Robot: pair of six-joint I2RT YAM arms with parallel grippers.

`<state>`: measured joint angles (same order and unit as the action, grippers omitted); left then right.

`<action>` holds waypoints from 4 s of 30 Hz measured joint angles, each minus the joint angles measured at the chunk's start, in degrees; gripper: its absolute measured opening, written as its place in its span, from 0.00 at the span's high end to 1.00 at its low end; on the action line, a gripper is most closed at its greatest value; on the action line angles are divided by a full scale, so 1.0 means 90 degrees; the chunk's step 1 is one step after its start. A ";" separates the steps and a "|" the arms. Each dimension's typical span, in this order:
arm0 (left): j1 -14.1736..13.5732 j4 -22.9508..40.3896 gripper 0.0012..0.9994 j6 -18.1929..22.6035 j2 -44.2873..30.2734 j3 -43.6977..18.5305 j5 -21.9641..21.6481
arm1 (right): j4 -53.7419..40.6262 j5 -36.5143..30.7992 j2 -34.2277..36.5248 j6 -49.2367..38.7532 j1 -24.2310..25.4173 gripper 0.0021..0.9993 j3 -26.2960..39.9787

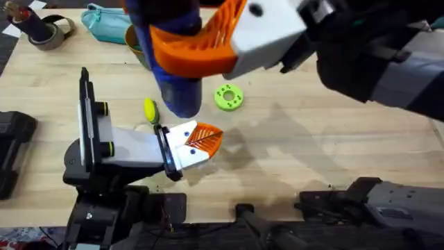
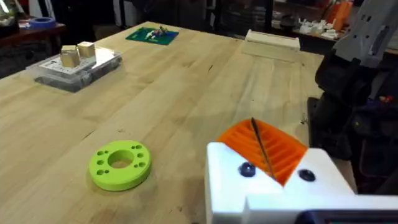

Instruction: Pick up the gripper from the table and insert it into the empty holder that is missing its gripper. Then pick up a screw, insert it into the mounting hole, and use the screwdriver to tighten it. Finally, clean up the table by picking up the vegetable and placing it into the bucket.

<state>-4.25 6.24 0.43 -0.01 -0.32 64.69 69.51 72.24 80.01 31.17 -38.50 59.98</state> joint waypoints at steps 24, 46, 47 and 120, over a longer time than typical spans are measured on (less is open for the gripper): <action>0.0000 0.0000 0.99 0.0000 -0.0002 0.0000 0.0000 | -0.0014 -0.0200 0.0052 -0.0106 -0.0084 0.90 -0.0405; 0.0000 0.0000 0.99 0.0000 0.0000 0.0000 0.0000 | 0.1094 -0.0785 0.0430 -0.0128 -0.0262 0.90 -0.1150; 0.0000 0.0000 0.99 0.0000 -0.0002 0.0000 0.0000 | 0.1092 -0.0788 0.0430 -0.0128 -0.0262 0.90 -0.1150; 0.0000 0.0000 0.99 0.0000 -0.0002 0.0000 0.0001 | 0.0441 -0.0757 0.0627 -0.0604 -0.0262 0.90 -0.1315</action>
<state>-4.25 6.24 0.43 -0.02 -0.32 64.70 73.48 65.43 85.65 25.74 -40.86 48.14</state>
